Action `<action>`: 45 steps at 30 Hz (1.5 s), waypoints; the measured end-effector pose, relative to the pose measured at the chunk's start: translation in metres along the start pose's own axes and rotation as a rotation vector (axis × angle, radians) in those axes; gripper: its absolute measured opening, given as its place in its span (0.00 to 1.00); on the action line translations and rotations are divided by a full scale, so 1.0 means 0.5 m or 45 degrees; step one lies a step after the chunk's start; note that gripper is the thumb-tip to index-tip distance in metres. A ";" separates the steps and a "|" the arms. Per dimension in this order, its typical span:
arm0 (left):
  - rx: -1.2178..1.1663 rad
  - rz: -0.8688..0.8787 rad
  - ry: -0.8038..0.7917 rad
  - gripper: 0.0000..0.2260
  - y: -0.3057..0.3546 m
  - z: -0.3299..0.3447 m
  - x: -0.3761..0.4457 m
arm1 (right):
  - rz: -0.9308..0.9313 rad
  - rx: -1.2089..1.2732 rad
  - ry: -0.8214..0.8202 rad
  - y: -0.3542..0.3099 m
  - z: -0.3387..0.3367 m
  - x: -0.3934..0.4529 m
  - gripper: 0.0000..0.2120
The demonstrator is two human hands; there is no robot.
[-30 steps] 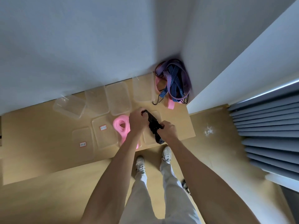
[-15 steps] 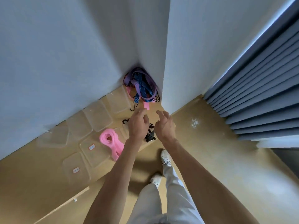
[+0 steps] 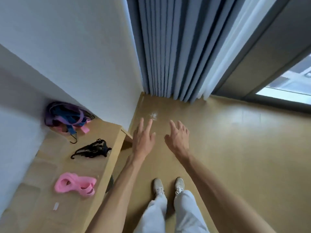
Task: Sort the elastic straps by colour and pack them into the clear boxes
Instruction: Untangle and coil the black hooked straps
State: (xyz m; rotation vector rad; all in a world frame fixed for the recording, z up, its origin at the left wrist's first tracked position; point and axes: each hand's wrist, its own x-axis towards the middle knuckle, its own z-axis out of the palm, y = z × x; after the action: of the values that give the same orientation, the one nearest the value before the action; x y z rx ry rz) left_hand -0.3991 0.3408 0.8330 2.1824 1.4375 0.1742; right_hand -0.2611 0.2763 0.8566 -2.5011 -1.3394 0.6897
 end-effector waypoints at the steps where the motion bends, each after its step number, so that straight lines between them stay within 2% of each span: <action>1: -0.022 0.015 -0.033 0.26 0.030 0.029 -0.002 | 0.066 0.029 -0.007 0.041 -0.009 -0.007 0.33; 8: -0.028 0.093 -0.214 0.22 0.187 0.262 -0.014 | 0.257 0.084 -0.039 0.323 0.009 -0.026 0.26; 14: 0.006 -0.009 -0.204 0.17 0.199 0.548 -0.020 | 0.349 0.115 -0.100 0.562 0.170 0.008 0.22; 24: 0.062 -0.112 -0.271 0.16 0.022 1.088 0.049 | 0.567 0.220 -0.155 0.847 0.652 0.124 0.25; 29: 0.035 -0.060 -0.299 0.17 -0.091 1.315 0.092 | 0.627 0.228 -0.202 0.957 0.890 0.178 0.22; 33: 0.060 -0.143 -0.347 0.17 -0.198 1.484 0.127 | 0.709 0.262 -0.240 1.041 1.055 0.214 0.21; 40: 0.169 0.116 -0.622 0.18 -0.288 1.719 0.136 | 0.876 0.418 -0.185 1.148 1.255 0.273 0.22; 45: 0.336 0.155 -0.832 0.14 -0.339 1.791 0.068 | 0.984 0.539 -0.169 1.188 1.311 0.281 0.19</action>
State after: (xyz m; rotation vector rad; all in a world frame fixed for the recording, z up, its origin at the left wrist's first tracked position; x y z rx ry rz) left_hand -0.1854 0.1112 -0.0235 2.2250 0.9919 -0.6633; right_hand -0.0922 0.0434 0.0084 -2.5782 -0.1497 1.1484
